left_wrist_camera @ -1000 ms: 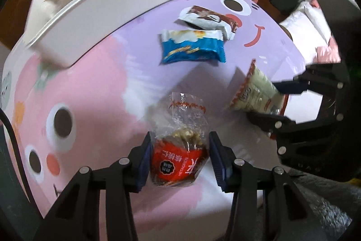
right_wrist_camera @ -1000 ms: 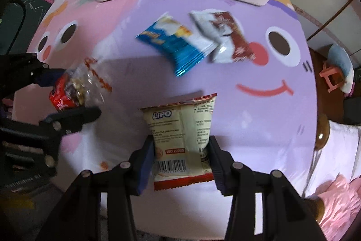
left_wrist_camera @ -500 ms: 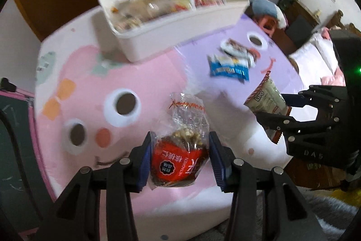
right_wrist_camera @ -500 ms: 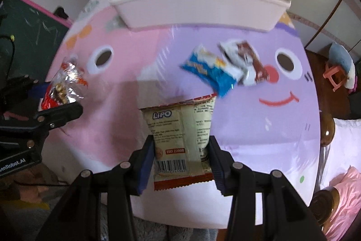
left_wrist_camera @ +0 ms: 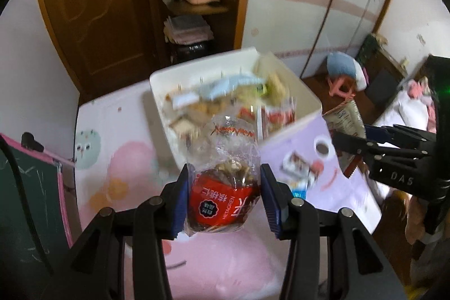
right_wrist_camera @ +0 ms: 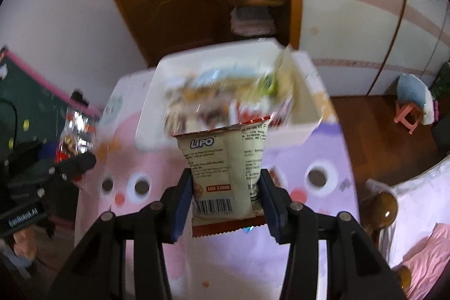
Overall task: Organize snacks
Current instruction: 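Lift the bun and cracker bag and carry them over the tray, then lower both packs into the tray and open both tools, then withdraw both tools from the tray toward the blue wafer and brown pack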
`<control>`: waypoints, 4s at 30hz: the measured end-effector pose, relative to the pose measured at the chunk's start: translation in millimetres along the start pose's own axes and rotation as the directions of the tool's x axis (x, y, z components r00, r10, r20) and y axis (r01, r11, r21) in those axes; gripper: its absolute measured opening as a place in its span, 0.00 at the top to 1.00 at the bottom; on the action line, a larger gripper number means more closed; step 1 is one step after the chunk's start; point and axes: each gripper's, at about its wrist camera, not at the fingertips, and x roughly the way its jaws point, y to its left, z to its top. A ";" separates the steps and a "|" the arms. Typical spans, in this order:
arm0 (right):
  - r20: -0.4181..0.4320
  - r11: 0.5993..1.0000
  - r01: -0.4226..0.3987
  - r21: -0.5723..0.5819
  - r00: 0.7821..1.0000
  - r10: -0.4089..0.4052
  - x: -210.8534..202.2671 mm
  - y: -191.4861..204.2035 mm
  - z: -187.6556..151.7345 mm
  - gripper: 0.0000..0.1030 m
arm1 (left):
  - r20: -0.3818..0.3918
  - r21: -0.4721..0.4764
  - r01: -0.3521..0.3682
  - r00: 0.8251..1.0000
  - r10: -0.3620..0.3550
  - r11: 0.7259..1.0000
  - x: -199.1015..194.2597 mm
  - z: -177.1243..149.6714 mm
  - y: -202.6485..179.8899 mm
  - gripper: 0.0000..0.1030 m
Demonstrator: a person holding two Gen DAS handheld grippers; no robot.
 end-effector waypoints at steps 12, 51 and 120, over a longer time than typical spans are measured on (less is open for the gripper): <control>0.075 0.997 0.022 0.068 0.997 -0.027 -8.2 -39.3 102.2 0.55 | 0.043 -0.112 -0.032 0.998 0.037 0.993 27.1 90.2 -10.4 0.56; -0.056 0.998 0.047 0.048 0.997 -0.044 60.7 -49.8 115.7 0.43 | -0.041 -0.148 -0.098 0.995 0.092 0.984 78.5 80.9 10.4 0.29; -0.231 0.979 -0.024 -0.204 0.973 -0.024 59.9 -112.3 -87.8 0.43 | -0.329 -0.562 -0.222 0.944 0.031 0.797 204.5 -90.3 -96.5 0.32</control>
